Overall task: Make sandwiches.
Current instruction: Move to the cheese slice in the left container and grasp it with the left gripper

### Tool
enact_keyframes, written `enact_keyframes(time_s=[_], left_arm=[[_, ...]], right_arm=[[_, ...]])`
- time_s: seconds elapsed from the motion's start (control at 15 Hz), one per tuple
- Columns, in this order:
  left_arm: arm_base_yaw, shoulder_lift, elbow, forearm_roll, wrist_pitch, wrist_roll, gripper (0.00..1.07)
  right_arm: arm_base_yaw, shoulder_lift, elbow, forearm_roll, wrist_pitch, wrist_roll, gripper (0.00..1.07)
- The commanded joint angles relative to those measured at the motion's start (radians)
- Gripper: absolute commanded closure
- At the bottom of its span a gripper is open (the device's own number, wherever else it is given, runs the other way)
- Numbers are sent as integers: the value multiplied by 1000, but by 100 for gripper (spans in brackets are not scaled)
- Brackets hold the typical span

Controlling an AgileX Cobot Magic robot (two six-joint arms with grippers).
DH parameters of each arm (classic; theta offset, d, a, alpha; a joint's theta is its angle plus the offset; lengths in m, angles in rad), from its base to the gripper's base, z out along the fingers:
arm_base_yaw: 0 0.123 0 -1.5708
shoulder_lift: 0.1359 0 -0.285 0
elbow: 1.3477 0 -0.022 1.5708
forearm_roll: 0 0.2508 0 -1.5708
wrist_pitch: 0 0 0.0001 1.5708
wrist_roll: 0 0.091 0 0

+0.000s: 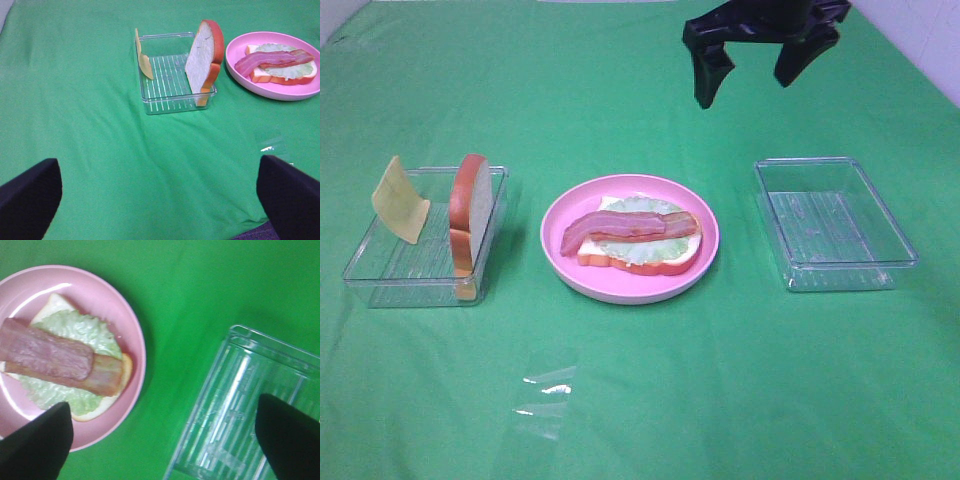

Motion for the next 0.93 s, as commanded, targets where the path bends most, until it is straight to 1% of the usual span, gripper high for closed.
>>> enact_keyframes(time_s=[0.07, 0.13, 0.2, 0.27, 0.33, 0.47, 0.6, 0.73, 0.8, 0.93], left_arm=[[-4, -14, 0, -9, -10, 0, 9], [-4, -14, 0, -9, -10, 0, 9], [-4, -14, 0, -9, -10, 0, 9], [-4, -14, 0, -9, -10, 0, 9], [-4, -14, 0, -9, -10, 0, 9], [-4, -14, 0, -9, -10, 0, 9], [-4, -14, 0, -9, -10, 0, 9], [-4, -14, 0, -9, -10, 0, 9], [-4, -14, 0, -9, -10, 0, 9], [-4, -14, 0, -9, -10, 0, 9]], right_arm=[[-173, -33, -3, 15, 128, 39, 13], [-267, -51, 23, 49, 128, 30, 13], [-293, -60, 43, 55, 128, 24, 13], [-339, -112, 138, 58, 128, -1, 14], [-348, -131, 185, 56, 128, -2, 14], [-344, -261, 418, 33, 127, 3, 14], [-344, -470, 680, 79, 107, 19, 14], [-344, -693, 900, 123, 5, 23, 14], [-344, -760, 949, 123, -13, 23, 14], [-344, -1026, 1102, 103, -26, 23, 14]])
